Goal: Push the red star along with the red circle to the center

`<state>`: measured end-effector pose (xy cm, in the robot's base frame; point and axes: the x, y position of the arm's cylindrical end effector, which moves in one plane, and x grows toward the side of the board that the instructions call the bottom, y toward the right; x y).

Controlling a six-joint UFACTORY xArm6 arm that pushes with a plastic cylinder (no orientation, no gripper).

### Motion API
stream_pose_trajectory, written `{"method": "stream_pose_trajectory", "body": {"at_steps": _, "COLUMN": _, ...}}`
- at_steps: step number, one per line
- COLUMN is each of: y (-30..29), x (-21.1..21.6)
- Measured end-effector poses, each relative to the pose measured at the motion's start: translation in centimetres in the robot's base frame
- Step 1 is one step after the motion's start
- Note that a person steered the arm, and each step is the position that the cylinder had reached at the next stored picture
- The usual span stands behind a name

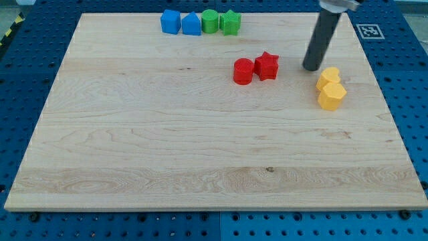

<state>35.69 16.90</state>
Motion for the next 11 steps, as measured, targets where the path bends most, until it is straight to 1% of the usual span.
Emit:
{"method": "stream_pose_trajectory", "body": {"at_steps": 2, "y": -6.3, "x": -0.1}}
{"method": "stream_pose_trajectory", "body": {"at_steps": 5, "y": -8.1, "x": -0.1}}
{"method": "stream_pose_trajectory", "body": {"at_steps": 9, "y": -12.1, "x": -0.1}}
{"method": "stream_pose_trajectory", "body": {"at_steps": 10, "y": -12.2, "x": -0.1}}
{"method": "stream_pose_trajectory", "body": {"at_steps": 11, "y": -13.6, "x": -1.1}}
